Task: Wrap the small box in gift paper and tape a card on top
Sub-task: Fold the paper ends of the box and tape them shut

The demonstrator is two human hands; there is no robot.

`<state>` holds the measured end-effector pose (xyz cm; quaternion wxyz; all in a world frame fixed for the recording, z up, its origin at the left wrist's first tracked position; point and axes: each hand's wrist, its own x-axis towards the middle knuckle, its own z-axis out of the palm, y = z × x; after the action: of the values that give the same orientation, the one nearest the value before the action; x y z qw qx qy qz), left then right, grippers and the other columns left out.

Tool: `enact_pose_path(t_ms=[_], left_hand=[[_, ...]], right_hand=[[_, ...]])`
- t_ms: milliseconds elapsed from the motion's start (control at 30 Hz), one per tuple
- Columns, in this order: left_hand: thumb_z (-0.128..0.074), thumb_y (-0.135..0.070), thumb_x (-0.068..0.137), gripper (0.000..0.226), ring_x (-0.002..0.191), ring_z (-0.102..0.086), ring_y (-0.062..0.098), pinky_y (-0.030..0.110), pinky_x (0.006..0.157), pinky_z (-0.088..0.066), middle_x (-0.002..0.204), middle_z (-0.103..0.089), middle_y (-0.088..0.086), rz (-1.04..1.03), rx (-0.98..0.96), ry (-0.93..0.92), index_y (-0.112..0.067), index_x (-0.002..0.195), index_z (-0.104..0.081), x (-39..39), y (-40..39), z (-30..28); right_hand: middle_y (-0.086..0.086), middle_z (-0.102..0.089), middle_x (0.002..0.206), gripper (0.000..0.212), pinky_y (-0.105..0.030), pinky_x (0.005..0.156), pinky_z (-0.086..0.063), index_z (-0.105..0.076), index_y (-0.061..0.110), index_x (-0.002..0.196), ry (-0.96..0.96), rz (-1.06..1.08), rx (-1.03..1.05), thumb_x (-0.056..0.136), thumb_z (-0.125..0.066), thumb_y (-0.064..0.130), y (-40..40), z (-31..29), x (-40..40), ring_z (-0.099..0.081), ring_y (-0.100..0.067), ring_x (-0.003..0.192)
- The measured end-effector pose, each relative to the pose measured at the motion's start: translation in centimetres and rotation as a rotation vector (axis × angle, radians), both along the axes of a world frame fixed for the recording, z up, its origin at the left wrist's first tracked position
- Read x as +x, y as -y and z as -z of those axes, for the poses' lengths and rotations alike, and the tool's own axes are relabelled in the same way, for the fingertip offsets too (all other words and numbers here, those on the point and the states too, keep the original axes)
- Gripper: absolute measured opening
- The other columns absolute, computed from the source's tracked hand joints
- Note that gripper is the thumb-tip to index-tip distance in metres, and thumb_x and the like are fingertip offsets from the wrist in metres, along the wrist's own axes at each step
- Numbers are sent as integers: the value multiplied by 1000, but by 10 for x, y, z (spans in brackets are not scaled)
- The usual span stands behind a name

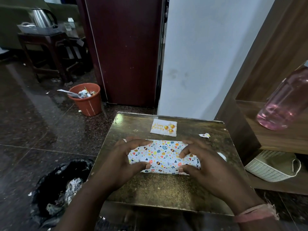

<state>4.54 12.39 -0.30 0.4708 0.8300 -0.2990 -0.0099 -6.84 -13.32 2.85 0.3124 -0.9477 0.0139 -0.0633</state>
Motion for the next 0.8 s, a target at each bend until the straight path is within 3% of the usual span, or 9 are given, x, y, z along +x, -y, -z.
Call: enact_pose_path(t_ms=[133,200,267,367,433,567,667,733,800], left_hand=[[-92,-42,70,73,146,-30,-4,28,116,-28,156,-37,-24,-17,-22,-13,-54,134,-59,2,1,-4],[-87,-50,75,67,148,-32,-1,38,121,-29,156,-39,-25,-14,-68,-58,-55,135,-57,4,-1,-5],[-87,-43,78,65,144,-39,2,44,121,-33,150,-47,-26,-7,-83,-95,-54,135,-57,4,-1,-3],[-89,-32,76,68,137,-42,-2,25,115,-34,141,-53,-28,-29,-32,-69,-55,133,-57,-1,2,-2],[-89,-34,76,68,134,-40,-3,13,108,-31,139,-53,-31,-35,8,-59,-58,131,-56,-4,5,-3],[-85,-56,71,65,139,-38,4,41,119,-33,138,-55,-34,-32,54,-1,-55,131,-59,-2,4,-2],[-68,-65,73,59,150,-28,2,53,125,-16,139,-53,-39,-44,102,146,-52,129,-62,-2,7,2],[-63,-63,77,53,153,-19,-2,50,127,1,138,-53,-40,-37,131,192,-52,128,-62,-4,11,4],[-60,-60,80,48,153,-19,-4,44,127,10,138,-53,-40,-6,149,210,-52,127,-63,-6,14,4]], right_hand=[[28,-43,131,62,-33,96,-49,-51,44,109,-43,166,170,62,-91,54,3,4,1,-54,2,117],[17,-57,120,73,-41,93,-55,-51,45,111,-39,228,320,52,-90,66,6,8,4,-63,-3,106],[11,-64,109,78,-45,90,-57,-51,48,113,-29,259,409,47,-88,70,8,12,7,-65,-7,98],[5,-67,109,87,-47,85,-59,-48,56,119,-63,266,490,44,-88,74,8,15,9,-68,-17,97],[-1,-69,109,85,-46,81,-59,-48,55,125,-91,258,550,52,-93,59,7,14,9,-70,-25,95],[-10,-69,101,65,-33,74,-59,-59,39,124,-93,204,619,75,-88,6,12,8,6,-73,-22,84],[-1,-69,100,58,-36,78,-59,-65,43,119,-100,161,543,77,-88,10,14,7,5,-70,-25,86],[6,-68,99,57,-43,82,-59,-66,46,118,-107,156,482,76,-89,15,14,8,5,-66,-26,86],[16,-66,95,56,-39,80,-57,-66,46,117,-91,145,435,75,-90,18,15,8,5,-64,-15,83]])
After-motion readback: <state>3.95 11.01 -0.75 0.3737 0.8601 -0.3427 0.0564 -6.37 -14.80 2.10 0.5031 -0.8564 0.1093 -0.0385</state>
